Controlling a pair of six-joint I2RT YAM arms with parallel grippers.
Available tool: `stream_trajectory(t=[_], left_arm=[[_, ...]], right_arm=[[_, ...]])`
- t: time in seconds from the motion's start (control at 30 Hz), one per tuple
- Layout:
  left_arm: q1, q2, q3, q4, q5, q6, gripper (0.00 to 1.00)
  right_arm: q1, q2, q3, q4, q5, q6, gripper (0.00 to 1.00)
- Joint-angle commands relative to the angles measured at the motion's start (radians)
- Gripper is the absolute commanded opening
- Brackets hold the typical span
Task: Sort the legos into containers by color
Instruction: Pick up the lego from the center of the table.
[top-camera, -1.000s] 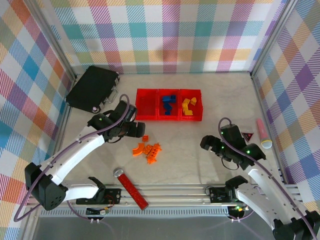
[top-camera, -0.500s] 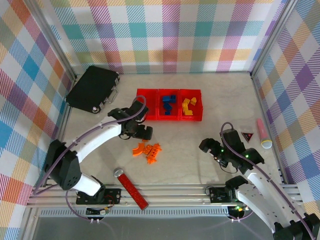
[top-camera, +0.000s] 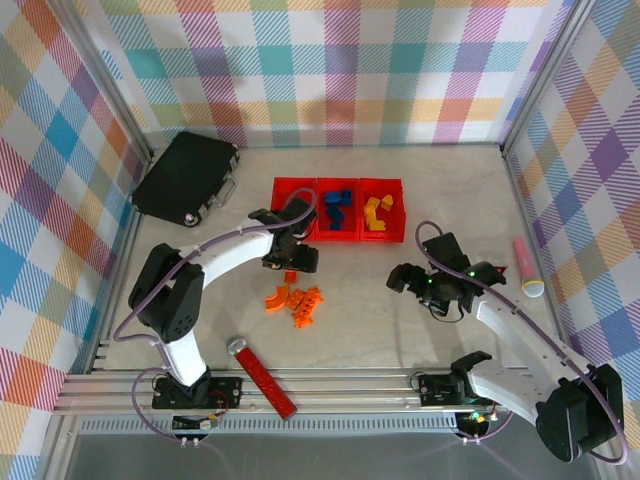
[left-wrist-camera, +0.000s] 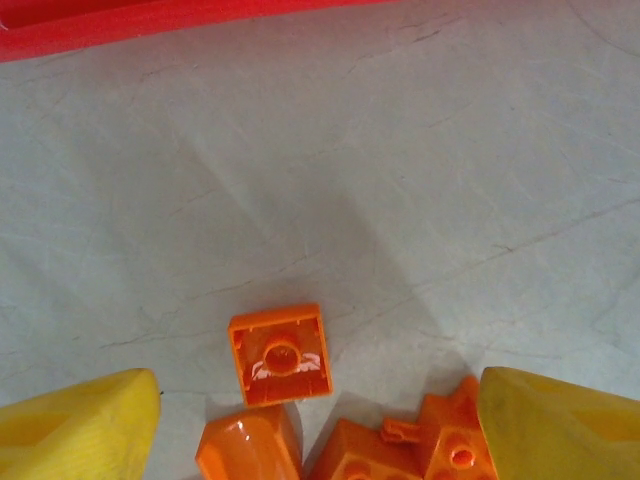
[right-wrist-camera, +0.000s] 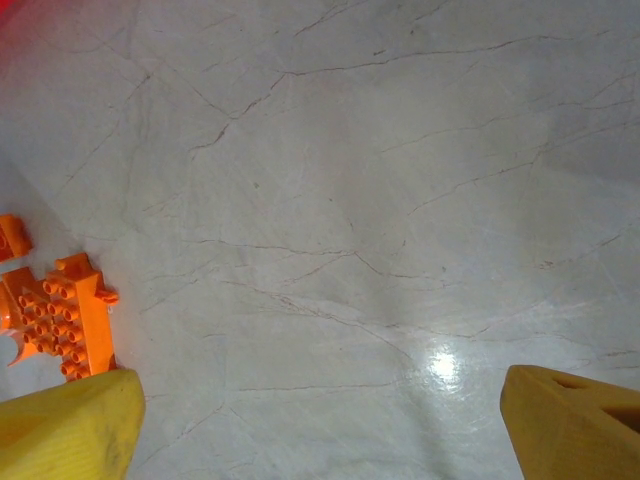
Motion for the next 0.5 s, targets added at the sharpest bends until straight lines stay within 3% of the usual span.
stream_trajectory(t=[0.0,0.23,0.47], left_arm=[[0.007,0.032,0.035,-0.014,-0.027,-0.024,0.8],[0.008,0.093,0.059,-0.045,-0.043,-0.063,0.65],[0.009,0.106,0.052,-0.053,-0.065,-0.102,0.62]], right_arm=[[-0.006,0.004,0.033,0.012,-0.014,-0.033,0.92],[-0.007,-0.001,0.031,0.014,0.004,-0.053,0.93],[-0.006,0.008,0.037,0.006,0.011,-0.078,0.93]])
